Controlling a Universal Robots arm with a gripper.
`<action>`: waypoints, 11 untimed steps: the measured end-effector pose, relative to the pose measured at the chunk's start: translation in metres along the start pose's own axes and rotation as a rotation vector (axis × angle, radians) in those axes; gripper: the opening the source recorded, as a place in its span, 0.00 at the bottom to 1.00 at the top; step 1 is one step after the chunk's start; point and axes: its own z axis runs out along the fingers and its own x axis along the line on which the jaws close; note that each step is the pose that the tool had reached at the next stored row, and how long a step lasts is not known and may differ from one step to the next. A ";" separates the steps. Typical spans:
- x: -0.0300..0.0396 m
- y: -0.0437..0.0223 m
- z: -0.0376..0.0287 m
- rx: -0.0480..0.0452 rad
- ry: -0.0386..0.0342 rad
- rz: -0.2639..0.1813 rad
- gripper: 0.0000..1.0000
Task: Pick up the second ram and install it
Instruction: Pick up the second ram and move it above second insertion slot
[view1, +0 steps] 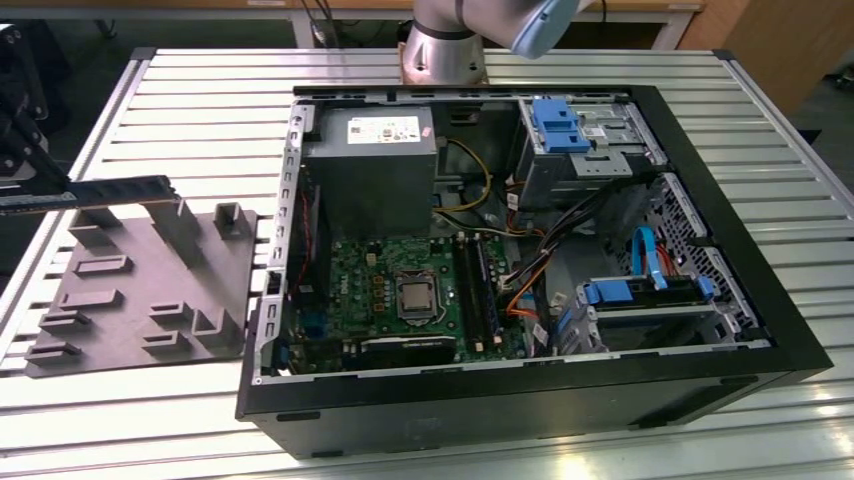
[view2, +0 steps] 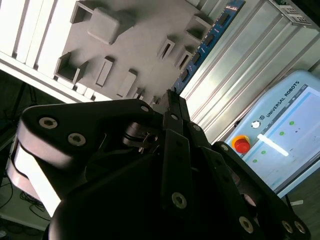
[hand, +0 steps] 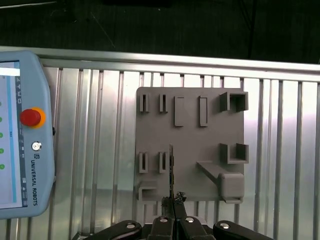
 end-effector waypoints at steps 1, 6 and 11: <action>0.0000 -0.0007 -0.0001 -0.0001 0.0000 0.000 0.11; 0.0002 -0.0048 -0.0001 0.0000 0.0000 0.000 0.11; 0.0003 -0.0092 -0.0002 0.0000 0.0000 0.000 0.11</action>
